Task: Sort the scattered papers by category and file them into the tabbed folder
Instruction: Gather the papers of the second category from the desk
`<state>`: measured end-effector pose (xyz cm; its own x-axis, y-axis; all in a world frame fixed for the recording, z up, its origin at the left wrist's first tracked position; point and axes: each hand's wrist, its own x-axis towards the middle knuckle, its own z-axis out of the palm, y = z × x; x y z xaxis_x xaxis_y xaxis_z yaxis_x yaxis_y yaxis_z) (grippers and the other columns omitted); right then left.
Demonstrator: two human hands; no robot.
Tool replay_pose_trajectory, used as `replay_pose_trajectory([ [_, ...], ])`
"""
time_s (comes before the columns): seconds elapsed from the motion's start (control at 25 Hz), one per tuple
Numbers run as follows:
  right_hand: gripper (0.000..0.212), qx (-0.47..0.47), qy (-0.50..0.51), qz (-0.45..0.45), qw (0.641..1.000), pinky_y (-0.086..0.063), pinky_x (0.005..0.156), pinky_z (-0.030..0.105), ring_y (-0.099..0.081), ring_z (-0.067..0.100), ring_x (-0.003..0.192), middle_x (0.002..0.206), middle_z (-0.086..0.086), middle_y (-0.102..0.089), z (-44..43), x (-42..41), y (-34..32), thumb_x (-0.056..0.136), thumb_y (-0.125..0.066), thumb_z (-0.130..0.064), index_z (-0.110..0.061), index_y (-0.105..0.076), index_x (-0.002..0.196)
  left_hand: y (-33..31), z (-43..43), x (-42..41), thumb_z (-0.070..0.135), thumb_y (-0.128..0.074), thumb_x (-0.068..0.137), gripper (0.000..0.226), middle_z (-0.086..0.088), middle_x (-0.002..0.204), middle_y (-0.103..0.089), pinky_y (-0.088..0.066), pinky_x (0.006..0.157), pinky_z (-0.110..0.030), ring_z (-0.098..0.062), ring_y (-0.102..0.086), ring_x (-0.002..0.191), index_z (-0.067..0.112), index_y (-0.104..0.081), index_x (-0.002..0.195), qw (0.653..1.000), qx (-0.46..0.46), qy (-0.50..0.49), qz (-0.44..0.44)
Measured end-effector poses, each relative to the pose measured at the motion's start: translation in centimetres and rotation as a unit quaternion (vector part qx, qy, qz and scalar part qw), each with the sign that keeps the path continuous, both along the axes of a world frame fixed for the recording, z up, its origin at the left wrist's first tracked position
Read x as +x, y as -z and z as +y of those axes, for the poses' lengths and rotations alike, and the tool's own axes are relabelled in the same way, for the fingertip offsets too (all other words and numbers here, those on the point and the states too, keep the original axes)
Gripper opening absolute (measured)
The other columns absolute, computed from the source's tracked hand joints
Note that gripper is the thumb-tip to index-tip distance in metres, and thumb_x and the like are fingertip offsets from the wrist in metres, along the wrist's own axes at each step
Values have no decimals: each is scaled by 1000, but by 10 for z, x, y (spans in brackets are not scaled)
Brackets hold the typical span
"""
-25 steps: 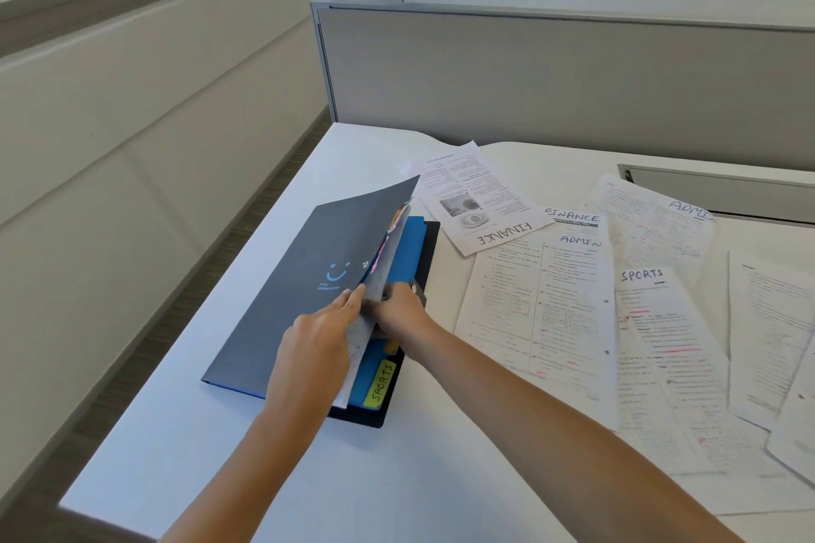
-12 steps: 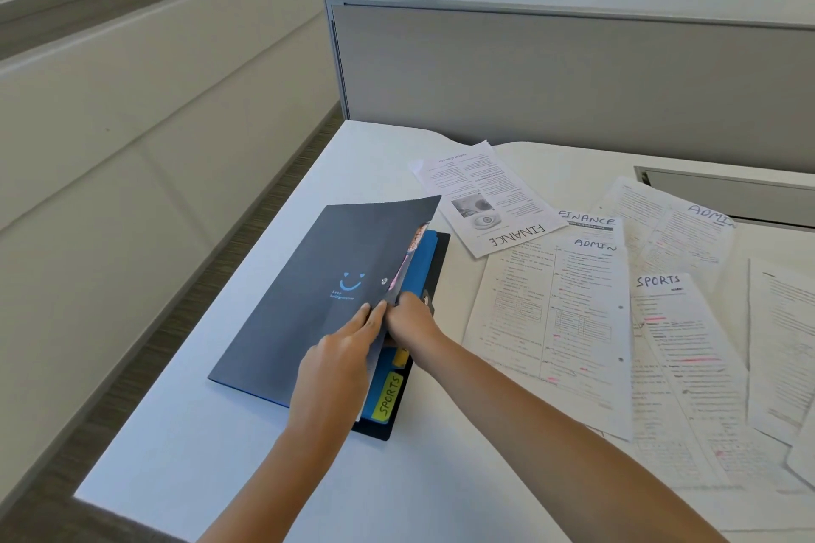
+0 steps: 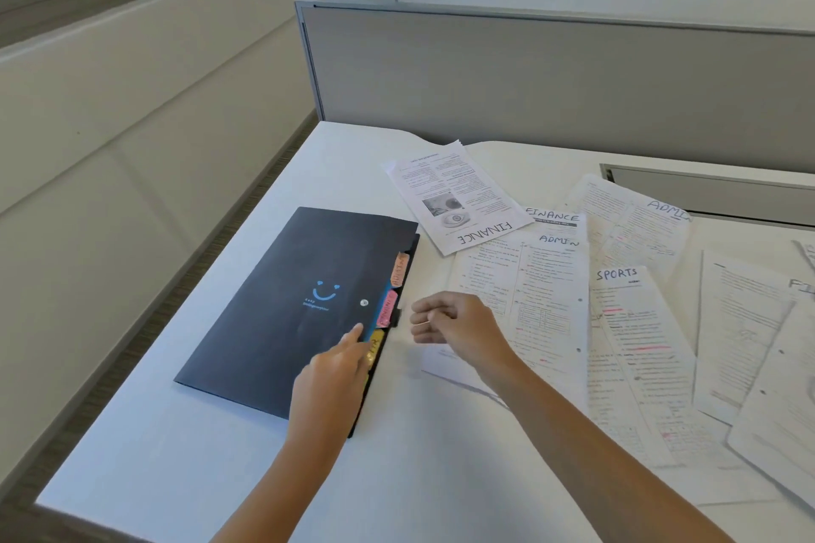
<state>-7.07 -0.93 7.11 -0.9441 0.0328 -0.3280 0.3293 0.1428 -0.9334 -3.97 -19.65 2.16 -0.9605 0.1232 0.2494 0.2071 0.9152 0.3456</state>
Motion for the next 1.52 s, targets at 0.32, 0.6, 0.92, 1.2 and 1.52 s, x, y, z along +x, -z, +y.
replay_pose_trajectory([
  [0.32,26,-7,153,27,988,-59,68,27,-68,22,66,79,16,-70,135,52,8,88,-45,11,-2,-67,88,-15,80,12,5,-64,86,19,-5,97,-73,-53,74,-27,-22,-69,84,8,-73,103,993,114,0,28],
  [0.6,24,95,204,-4,974,-58,77,27,-71,21,75,85,8,-72,220,94,26,90,-46,3,-9,-67,91,15,160,26,28,-54,94,46,-3,150,-38,-27,112,-35,-23,-35,138,19,-47,138,994,66,14,-83],
  [0.92,12,71,153,-33,985,-57,62,18,-72,12,65,81,6,-72,209,89,31,89,-58,-10,-8,-64,100,24,190,45,36,-34,100,55,-7,155,-28,-23,114,-44,-28,-29,141,15,-25,149,989,-52,-16,-136],
  [1.2,14,133,227,-14,965,-61,58,32,-69,16,52,69,4,-71,188,87,32,74,-79,-10,-7,-65,73,1,188,45,30,-37,100,39,-3,129,-54,-46,93,-32,-20,-50,115,14,-50,133,987,65,-13,-145],
  [1.52,16,141,208,-12,968,-61,71,33,-71,21,72,74,8,-72,191,93,32,75,-75,-1,-13,-67,69,-25,192,46,35,-31,100,33,5,88,-64,-47,66,-25,-14,-60,77,22,-61,104,988,39,-77,-131],
])
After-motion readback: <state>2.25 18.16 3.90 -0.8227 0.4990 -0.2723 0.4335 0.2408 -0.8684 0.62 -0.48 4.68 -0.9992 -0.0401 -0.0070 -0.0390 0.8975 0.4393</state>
